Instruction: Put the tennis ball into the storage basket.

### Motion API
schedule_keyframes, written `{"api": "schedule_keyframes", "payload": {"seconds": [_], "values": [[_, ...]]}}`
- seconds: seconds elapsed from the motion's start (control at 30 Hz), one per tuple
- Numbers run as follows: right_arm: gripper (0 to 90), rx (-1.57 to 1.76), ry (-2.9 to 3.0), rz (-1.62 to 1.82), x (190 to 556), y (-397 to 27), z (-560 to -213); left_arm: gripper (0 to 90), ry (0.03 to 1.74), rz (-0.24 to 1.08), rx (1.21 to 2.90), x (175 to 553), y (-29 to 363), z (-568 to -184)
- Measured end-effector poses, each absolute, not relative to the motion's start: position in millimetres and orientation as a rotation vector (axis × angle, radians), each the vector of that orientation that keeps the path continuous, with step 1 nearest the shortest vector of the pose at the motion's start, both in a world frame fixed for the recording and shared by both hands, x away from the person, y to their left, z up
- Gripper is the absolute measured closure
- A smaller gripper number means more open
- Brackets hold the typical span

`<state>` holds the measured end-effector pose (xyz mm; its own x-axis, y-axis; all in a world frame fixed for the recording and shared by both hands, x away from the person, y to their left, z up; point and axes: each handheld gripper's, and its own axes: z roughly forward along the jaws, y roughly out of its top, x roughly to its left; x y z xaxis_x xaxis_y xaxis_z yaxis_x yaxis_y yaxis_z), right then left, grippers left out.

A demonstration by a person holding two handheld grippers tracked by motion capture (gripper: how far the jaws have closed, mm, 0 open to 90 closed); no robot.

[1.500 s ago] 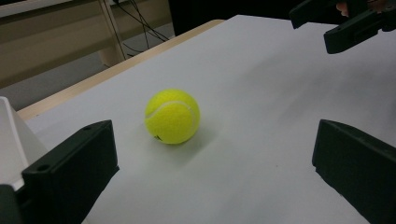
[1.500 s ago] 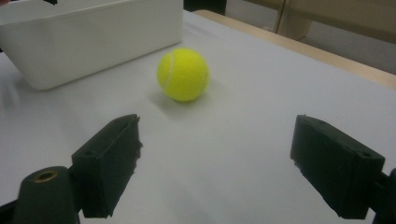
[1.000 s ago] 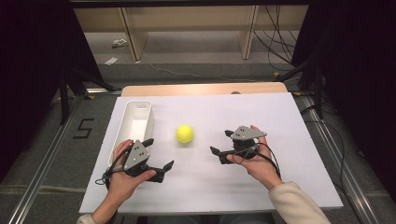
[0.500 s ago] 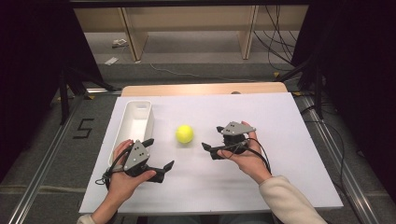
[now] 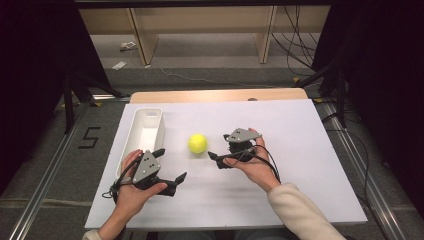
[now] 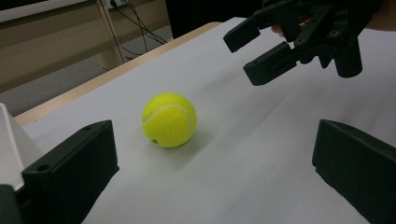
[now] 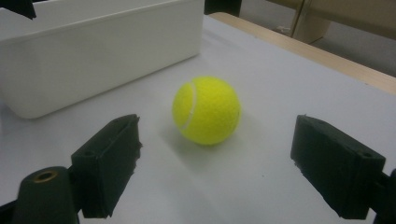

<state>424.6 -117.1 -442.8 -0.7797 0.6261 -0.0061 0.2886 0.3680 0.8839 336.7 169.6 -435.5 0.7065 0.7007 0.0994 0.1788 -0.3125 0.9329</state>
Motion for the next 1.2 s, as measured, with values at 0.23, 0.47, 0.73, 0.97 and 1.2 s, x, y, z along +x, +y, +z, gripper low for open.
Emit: {"api": "schedule_keyframes", "payload": {"seconds": [0.23, 0.47, 0.73, 0.97, 1.2], "values": [[16.4, 0.799, 2.298, 1.367, 432.1, -105.4, -445.7, 0.0, 0.682, 0.612, 1.850, 336.6, 168.9, -435.8], [16.3, 0.784, 2.309, 1.362, 438.4, -92.7, -448.2, 0.0, 0.679, 0.610, 1.850, 336.1, 168.7, -435.8], [16.2, 0.782, 2.326, 1.346, 445.3, -81.6, -454.0, 0.0, 0.678, 0.610, 1.850, 336.1, 168.7, -436.0], [16.1, 0.789, 2.323, 1.335, 457.0, -71.6, -456.2, 0.0, 0.676, 0.609, 1.851, 336.2, 169.4, -436.0], [16.0, 0.819, 2.329, 1.318, 467.5, -62.1, -460.7, 0.0, 0.675, 0.606, 1.848, 336.1, 169.5, -435.8]]}}
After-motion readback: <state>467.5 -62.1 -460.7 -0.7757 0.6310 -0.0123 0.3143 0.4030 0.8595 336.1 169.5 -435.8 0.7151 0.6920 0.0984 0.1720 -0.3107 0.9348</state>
